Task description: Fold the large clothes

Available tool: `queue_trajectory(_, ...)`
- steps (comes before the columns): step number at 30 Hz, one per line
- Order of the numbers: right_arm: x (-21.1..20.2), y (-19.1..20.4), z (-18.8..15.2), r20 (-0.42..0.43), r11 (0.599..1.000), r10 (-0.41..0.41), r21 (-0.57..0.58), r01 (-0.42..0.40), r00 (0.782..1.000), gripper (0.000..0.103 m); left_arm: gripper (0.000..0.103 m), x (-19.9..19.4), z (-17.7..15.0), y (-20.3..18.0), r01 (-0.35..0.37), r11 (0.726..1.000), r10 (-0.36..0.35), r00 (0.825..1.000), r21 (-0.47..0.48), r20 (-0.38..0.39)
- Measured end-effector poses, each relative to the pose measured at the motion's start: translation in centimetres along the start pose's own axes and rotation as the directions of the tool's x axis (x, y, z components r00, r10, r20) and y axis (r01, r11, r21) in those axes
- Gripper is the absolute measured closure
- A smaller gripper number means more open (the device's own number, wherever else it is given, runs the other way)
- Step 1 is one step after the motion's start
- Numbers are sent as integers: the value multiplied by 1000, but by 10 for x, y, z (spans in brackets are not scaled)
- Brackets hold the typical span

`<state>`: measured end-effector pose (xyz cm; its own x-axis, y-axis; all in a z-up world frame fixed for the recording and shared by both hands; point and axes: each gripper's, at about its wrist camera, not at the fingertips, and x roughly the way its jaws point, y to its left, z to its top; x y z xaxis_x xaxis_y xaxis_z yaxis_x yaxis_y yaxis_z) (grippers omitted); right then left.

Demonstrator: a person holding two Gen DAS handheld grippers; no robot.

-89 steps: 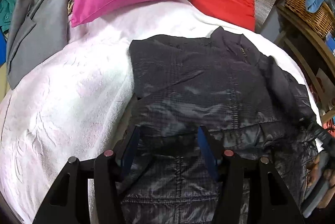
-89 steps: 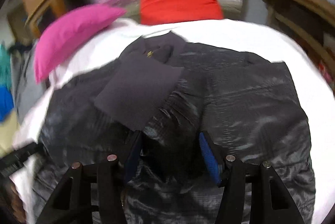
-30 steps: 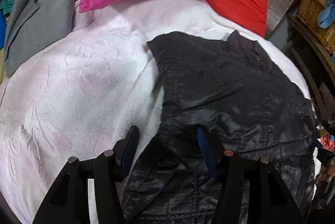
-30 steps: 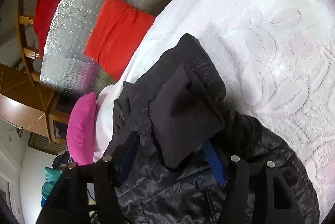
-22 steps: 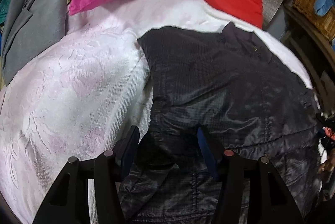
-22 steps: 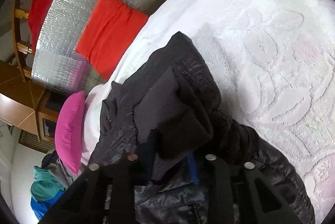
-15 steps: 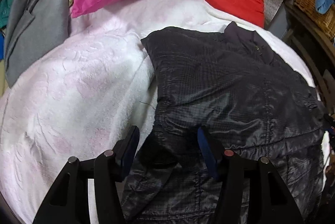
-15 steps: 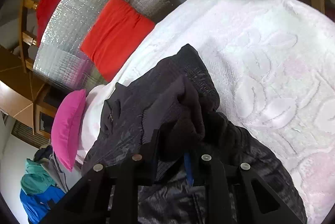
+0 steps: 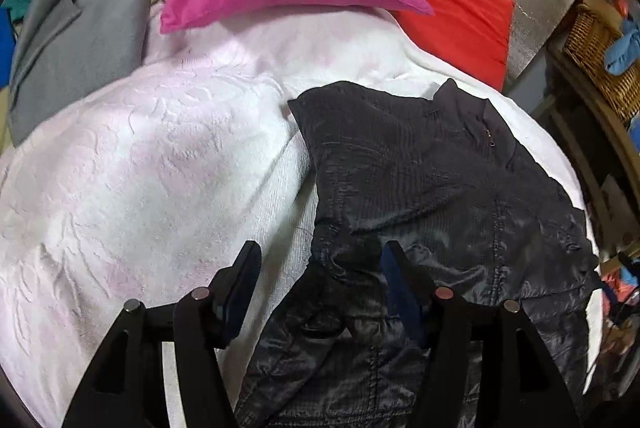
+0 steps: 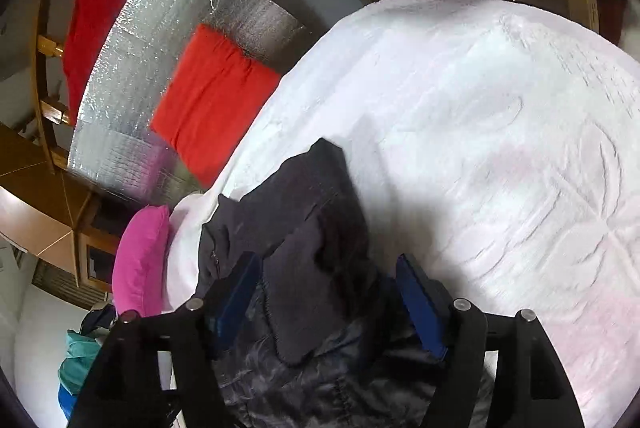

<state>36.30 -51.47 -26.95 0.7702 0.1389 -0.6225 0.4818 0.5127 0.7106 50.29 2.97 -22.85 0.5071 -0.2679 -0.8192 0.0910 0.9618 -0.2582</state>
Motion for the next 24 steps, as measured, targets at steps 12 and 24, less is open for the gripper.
queue_trajectory(12,75,15,-15,-146,967,-84,-251,45,986,51,36,31,-3,-5,136,990,-139,986,-43,-93)
queue_trajectory(24,61,36,-24,-78,934,-139,-343,104,987,70,59,30,-1,-5,102,994,-105,990,-31,-92)
